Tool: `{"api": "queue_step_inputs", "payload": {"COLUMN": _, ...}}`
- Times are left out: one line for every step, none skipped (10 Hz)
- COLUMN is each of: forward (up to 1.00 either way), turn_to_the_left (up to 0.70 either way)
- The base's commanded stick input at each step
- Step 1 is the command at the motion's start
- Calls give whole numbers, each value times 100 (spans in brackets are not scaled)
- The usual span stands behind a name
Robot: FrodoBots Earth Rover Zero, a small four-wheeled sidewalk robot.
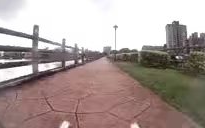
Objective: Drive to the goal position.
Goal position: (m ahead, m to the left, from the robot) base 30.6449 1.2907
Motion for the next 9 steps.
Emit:
{"api": "queue_step_inputs", "payload": {"forward": 70, "turn_to_the_left": 0}}
{"api": "queue_step_inputs", "payload": {"forward": 70, "turn_to_the_left": 0}}
{"api": "queue_step_inputs", "payload": {"forward": 70, "turn_to_the_left": 0}}
{"api": "queue_step_inputs", "payload": {"forward": 70, "turn_to_the_left": 0}}
{"api": "queue_step_inputs", "payload": {"forward": 70, "turn_to_the_left": 0}}
{"api": "queue_step_inputs", "payload": {"forward": 70, "turn_to_the_left": 0}}
{"api": "queue_step_inputs", "payload": {"forward": 70, "turn_to_the_left": 0}}
{"api": "queue_step_inputs", "payload": {"forward": 70, "turn_to_the_left": 0}}
{"api": "queue_step_inputs", "payload": {"forward": 70, "turn_to_the_left": 0}}
